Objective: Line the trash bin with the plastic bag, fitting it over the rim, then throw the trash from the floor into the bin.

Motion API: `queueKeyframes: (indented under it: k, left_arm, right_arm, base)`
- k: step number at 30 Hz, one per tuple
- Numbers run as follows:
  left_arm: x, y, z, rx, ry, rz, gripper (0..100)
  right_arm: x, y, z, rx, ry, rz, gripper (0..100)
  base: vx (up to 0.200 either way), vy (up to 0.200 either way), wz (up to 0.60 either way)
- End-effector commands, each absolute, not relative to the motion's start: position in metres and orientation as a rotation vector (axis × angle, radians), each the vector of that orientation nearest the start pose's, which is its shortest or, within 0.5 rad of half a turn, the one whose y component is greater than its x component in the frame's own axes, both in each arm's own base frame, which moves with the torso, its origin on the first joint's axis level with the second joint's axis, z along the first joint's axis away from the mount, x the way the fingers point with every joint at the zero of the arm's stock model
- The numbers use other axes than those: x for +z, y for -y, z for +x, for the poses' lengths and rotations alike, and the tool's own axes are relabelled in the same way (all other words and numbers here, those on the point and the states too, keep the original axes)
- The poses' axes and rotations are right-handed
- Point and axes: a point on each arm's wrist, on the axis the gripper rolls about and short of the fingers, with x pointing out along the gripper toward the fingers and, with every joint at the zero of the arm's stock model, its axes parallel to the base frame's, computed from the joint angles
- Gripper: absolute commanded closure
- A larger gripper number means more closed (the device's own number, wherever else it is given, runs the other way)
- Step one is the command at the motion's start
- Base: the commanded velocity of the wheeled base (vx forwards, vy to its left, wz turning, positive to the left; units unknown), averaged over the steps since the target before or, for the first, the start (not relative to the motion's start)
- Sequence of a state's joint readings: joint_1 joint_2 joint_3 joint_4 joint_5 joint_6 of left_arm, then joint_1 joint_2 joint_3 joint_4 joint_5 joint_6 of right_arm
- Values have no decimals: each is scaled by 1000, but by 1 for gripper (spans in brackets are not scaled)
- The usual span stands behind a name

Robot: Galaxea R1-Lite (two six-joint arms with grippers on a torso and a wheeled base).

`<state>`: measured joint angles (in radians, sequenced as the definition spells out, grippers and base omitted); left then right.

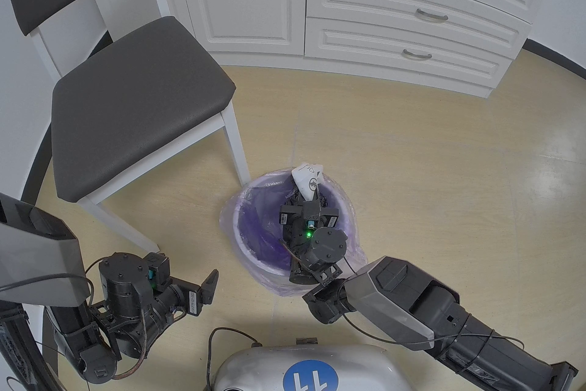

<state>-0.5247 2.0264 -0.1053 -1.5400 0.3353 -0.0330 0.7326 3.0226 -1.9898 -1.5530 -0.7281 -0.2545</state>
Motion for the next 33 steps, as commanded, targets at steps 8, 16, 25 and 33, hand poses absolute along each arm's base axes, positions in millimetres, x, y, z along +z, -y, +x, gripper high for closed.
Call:
queueKeyframes:
  k: [8, 16, 25, 33]
  left_arm:
    - [41, 113, 209, -182, -351, 127, 0]
    - [41, 113, 209, -182, -352, 127, 0]
    - [41, 113, 209, -182, -353, 128, 0]
    - [40, 113, 209, -182, -355, 128, 0]
  right_arm:
    - [-34, -380, 374, 18, 360, 129, 100]
    - [-43, -378, 333, 98, 198, 96, 100]
    - [-52, -377, 328, 106, 172, 78, 100]
    - [-40, -376, 337, 92, 206, 123, 100]
  base:
    - [0, 0, 0]
    - [0, 0, 0]
    - [0, 0, 0]
    - [0, 0, 0]
